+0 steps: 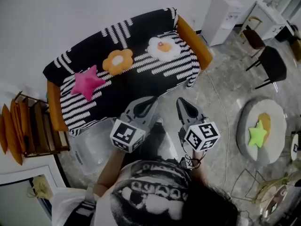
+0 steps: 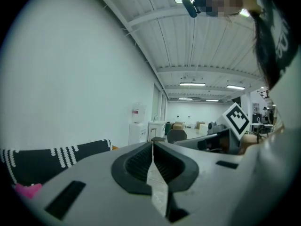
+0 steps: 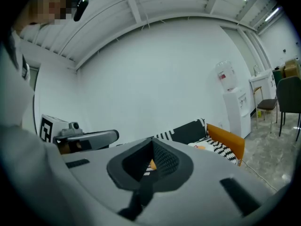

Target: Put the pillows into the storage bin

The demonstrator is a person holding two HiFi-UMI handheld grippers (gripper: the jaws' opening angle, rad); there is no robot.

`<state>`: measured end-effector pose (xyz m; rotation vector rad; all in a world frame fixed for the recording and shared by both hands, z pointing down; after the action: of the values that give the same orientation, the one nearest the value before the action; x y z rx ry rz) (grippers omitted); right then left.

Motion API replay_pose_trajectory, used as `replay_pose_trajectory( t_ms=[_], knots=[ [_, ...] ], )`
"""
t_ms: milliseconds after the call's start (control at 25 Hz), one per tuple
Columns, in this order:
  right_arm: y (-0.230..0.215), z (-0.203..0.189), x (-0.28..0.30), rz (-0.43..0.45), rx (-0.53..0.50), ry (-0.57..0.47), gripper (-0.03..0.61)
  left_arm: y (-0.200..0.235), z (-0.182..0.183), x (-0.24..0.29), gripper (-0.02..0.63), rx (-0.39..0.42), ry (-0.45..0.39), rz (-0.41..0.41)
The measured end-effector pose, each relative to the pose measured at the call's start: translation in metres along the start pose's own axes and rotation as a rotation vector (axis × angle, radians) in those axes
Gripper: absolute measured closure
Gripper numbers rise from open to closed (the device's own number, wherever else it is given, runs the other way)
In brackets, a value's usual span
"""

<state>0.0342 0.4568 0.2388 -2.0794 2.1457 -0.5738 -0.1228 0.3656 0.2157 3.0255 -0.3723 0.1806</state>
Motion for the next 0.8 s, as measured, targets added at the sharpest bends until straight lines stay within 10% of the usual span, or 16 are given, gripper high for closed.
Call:
replay_pose_trajectory(
  t_ms=[280, 800],
  knots=[
    [-0.036, 0.038, 0.088, -0.032, 0.014, 0.023, 0.581, 0.097, 0.015, 0.076, 0.603, 0.011, -0.02, -0.009],
    [-0.082, 0.047, 0.152, -0.05, 0.065, 0.096, 0.581, 0.148, 0.006, 0.128, 0.603, -0.057, -0.003, -0.014]
  ],
)
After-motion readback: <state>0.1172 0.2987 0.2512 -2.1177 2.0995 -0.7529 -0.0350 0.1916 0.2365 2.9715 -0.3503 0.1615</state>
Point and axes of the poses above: the fingertips, and each gripper's own axes: x forward along the fingers, y to its left, z out of its top, the point moved 8 cm from there along -x, backward along the fingers, and after that the axes turned 2 degrees about -z, right-handed, at the moved point
